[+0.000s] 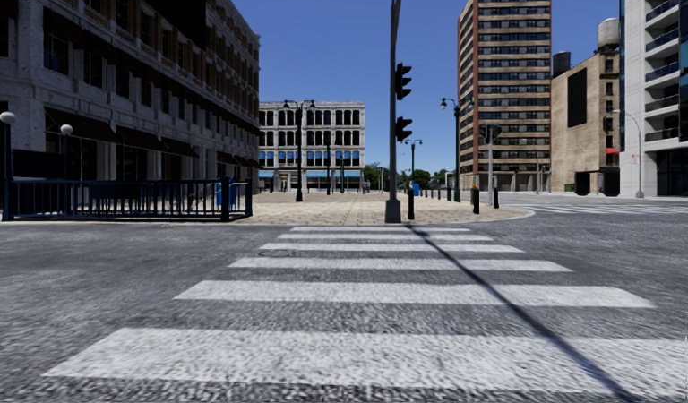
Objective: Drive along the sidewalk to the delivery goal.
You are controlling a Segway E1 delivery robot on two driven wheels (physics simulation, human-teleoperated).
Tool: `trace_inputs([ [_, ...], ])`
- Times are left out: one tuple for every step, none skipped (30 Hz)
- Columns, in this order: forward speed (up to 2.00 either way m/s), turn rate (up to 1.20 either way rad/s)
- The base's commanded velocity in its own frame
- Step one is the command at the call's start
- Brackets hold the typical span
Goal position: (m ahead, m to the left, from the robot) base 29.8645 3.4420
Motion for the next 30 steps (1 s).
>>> trace_inputs([
  [2.0, 0.0],
  [2.0, 0.0],
  [2.0, 0.0],
  [2.0, 0.0],
  [2.0, 0.0],
  [2.0, 0.0],
  [2.0, 0.0],
  [2.0, 0.0],
  [2.0, 0.0],
  [2.0, 0.0],
  [2.0, 0.0],
  [2.0, 0.0],
  [2.0, 0.0],
  [2.0, 0.0],
  [2.0, 0.0],
  [2.0, 0.0],
  [2.0, 0.0],
  [2.0, 0.0],
  [2.0, 0.0],
  [2.0, 0.0],
  [2.0, 0.0],
  [2.0, 0.0],
  [2.0, 0.0],
  [2.0, 0.0],
  [2.0, 0.0],
  [2.0, 0.0],
  [2.0, 0.0],
  [2.0, 0.0],
  [2.0, 0.0],
  [2.0, 0.0],
])
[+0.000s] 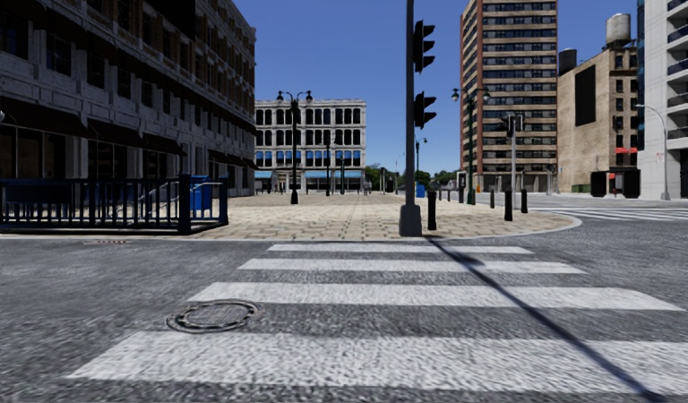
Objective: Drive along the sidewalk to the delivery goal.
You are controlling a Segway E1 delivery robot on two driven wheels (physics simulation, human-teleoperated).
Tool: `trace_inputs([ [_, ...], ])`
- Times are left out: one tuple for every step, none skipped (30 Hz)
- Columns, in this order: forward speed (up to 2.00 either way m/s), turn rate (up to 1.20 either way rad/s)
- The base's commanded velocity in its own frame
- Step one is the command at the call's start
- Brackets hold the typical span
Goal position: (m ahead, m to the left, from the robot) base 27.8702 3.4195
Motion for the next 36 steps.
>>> trace_inputs([
  [2.0, 0.0],
  [2.0, 0.0],
  [2.0, 0.0],
  [2.0, 0.0],
  [2.0, 0.0],
  [2.0, 0.0],
  [2.0, 0.0],
  [2.0, 0.0],
  [2.0, 0.0],
  [2.0, 0.0],
  [2.0, 0.0],
  [2.0, 0.0],
  [2.0, 0.0],
  [2.0, 0.0],
  [2.0, 0.0],
  [2.0, 0.0],
  [2.0, 0.0],
  [2.0, 0.0],
  [2.0, 0.0],
  [2.0, 0.0],
  [2.0, 0.0],
  [2.0, 0.0],
  [2.0, 0.0],
  [2.0, 0.0],
  [2.0, 0.0],
  [2.0, 0.0],
  [2.0, 0.0],
  [2.0, 0.0],
  [2.0, 0.0],
  [2.0, 0.0],
  [2.0, 0.0],
  [2.0, 0.0],
  [2.0, 0.0],
  [2.0, 0.0],
  [2.0, 0.0],
  [2.0, 0.0],
])
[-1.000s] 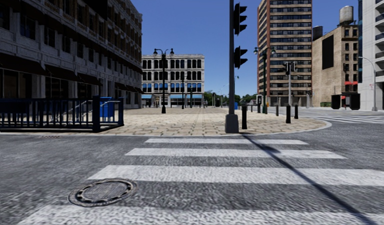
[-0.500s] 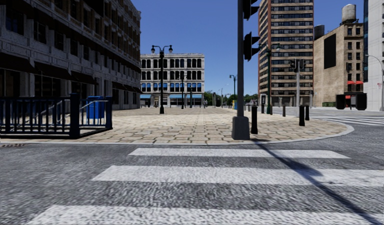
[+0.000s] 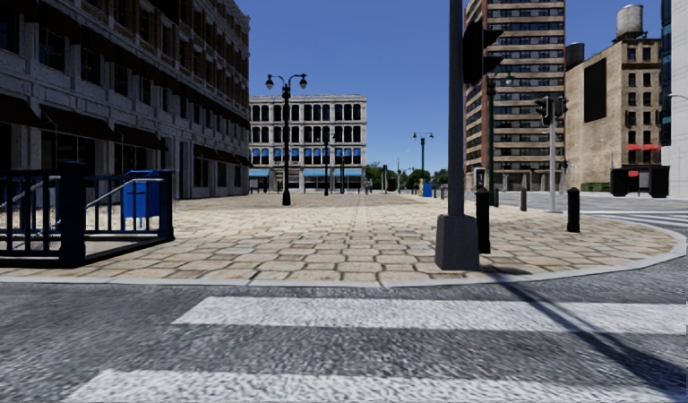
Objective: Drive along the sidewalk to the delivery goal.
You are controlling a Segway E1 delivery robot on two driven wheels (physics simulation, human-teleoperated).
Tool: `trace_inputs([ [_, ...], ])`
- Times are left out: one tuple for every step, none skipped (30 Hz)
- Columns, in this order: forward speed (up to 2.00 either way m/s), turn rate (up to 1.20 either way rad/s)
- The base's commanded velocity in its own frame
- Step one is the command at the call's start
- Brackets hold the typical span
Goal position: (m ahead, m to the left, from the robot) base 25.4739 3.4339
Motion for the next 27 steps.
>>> trace_inputs([
  [2.0, 0.0],
  [2.0, 0.0],
  [2.0, 0.0],
  [2.0, 0.0],
  [2.0, 0.0],
  [2.0, 0.0],
  [2.0, 0.0],
  [2.0, 0.0],
  [2.0, 0.0],
  [2.0, 0.0],
  [2.0, 0.0],
  [2.0, 0.0],
  [2.0, 0.0],
  [2.0, 0.0],
  [2.0, 0.0],
  [2.0, 0.0],
  [2.0, 0.0],
  [2.0, 0.0],
  [2.0, 0.0],
  [2.0, 0.0],
  [2.0, 0.0],
  [2.0, 0.0],
  [2.0, 0.0],
  [2.0, 0.0],
  [2.0, 0.0],
  [2.0, 0.0],
  [2.0, 0.0],
])
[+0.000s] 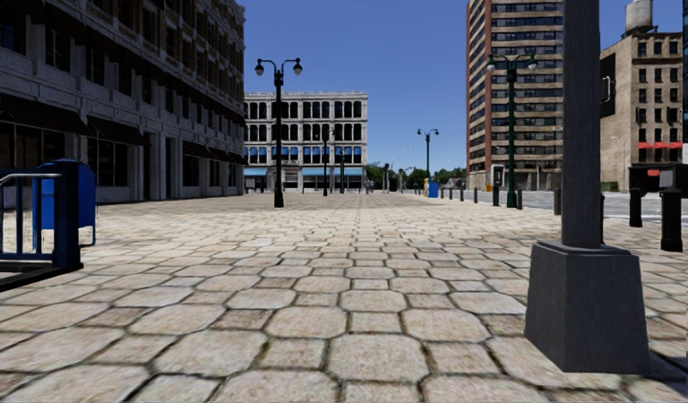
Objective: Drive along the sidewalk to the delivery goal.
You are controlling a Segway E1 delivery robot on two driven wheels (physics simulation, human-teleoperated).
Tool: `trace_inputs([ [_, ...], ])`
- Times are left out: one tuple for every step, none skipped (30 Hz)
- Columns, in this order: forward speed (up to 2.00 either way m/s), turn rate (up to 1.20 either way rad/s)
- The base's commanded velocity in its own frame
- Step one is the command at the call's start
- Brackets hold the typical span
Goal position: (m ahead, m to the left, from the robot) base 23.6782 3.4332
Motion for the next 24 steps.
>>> trace_inputs([
  [2.0, 0.0],
  [2.0, 0.0],
  [2.0, 0.0],
  [2.0, 0.0],
  [2.0, 0.0],
  [2.0, 0.0],
  [1.95, 0.0],
  [1.78, 0.0],
  [1.78, 0.0],
  [1.64, 0.0],
  [1.57, 0.0],
  [1.54, 0.0],
  [1.54, 0.0],
  [1.52, 0.0],
  [1.51, 0.0],
  [1.51, 0.0],
  [1.51, 0.0],
  [1.51, 0.0],
  [1.51, 0.0],
  [1.51, 0.0],
  [1.51, 0.0],
  [1.51, 0.0],
  [1.51, 0.0],
  [1.51, 0.0],
])
